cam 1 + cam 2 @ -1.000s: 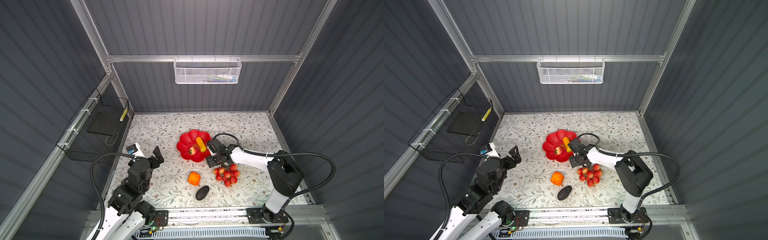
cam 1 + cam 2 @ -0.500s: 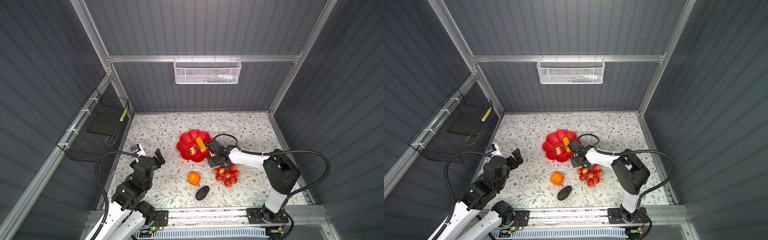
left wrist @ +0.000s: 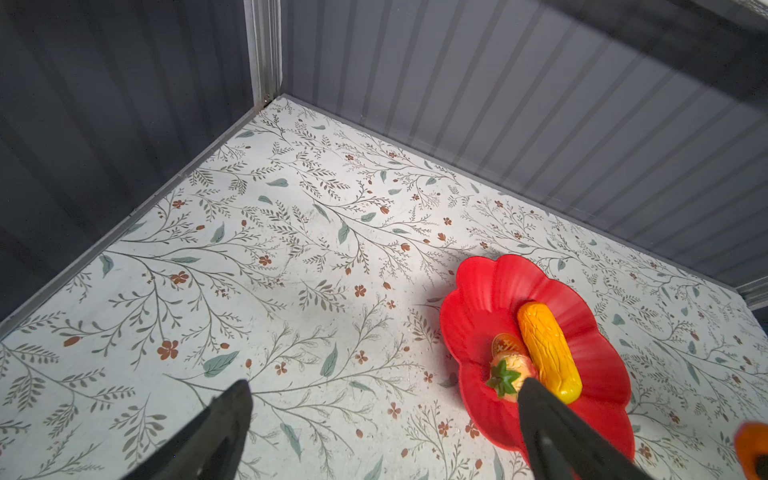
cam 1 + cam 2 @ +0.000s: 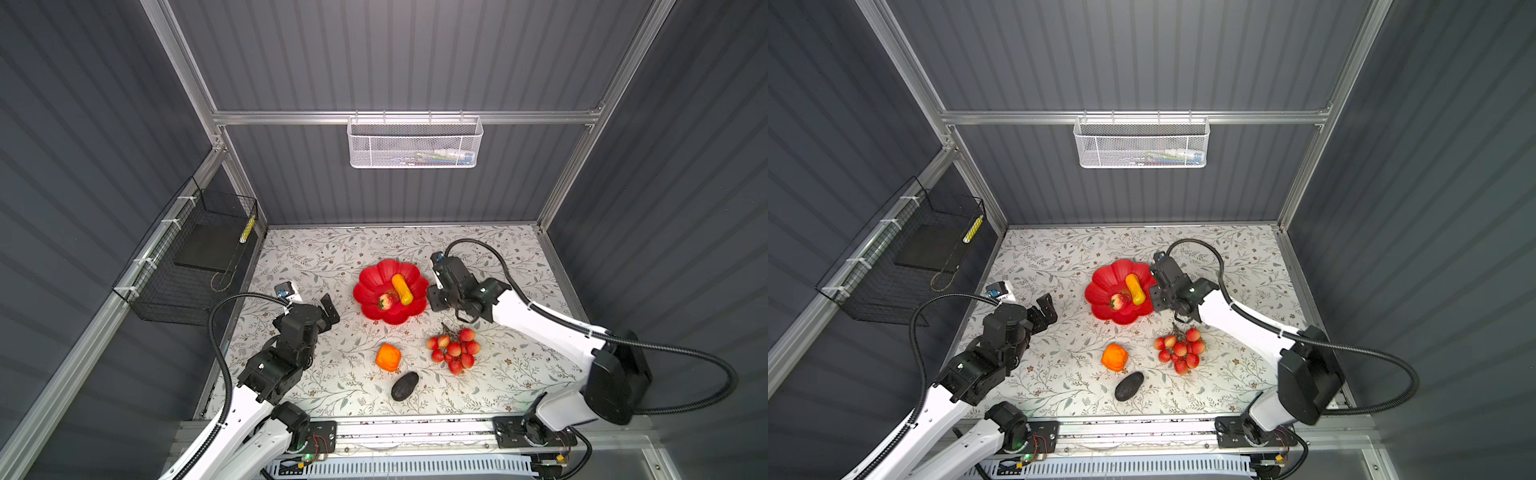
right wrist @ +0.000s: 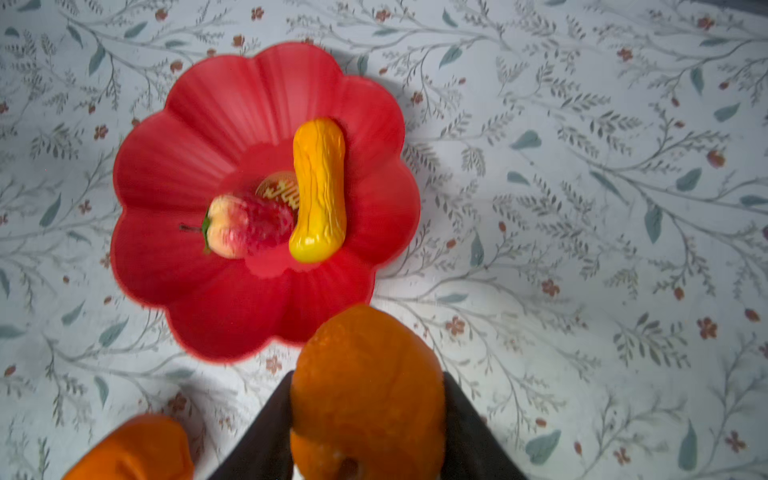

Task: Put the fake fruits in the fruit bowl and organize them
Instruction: 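Place the tangerine in the red bowl beside the squash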

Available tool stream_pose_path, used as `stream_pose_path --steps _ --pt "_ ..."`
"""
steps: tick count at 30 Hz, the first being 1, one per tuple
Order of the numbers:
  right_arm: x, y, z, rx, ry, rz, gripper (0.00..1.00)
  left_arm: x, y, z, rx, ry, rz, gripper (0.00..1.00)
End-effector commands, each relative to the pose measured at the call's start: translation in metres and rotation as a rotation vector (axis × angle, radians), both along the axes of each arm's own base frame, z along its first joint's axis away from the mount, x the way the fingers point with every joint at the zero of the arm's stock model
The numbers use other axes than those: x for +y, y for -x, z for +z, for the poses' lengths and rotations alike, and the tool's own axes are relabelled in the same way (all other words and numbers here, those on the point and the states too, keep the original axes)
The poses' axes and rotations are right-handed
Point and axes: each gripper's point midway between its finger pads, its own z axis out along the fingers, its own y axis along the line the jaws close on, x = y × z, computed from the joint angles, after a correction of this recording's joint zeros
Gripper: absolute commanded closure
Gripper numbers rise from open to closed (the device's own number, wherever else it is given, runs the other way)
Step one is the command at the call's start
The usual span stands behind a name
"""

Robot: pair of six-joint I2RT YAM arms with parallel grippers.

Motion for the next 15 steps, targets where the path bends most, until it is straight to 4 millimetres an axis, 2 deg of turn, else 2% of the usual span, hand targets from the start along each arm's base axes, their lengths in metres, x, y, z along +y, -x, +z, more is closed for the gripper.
stream_pose_path --steps 1,5,8,15 --pt "0.014 -0.034 -0.004 -0.018 0.038 0.042 0.58 0.002 0.007 -0.001 0.013 0.038 0.002 0.00" --pt "0.029 -0.070 -0.031 0.014 0.051 0.049 0.58 0.010 0.019 -0.005 0.030 0.050 0.011 0.00" --pt "0.034 -0.088 -0.047 0.030 0.066 0.045 0.58 0.016 0.026 -0.003 0.023 0.051 0.023 0.00" --pt "0.045 -0.098 -0.073 0.074 0.081 0.063 0.57 0.022 0.030 -0.001 0.025 0.035 0.036 0.00"
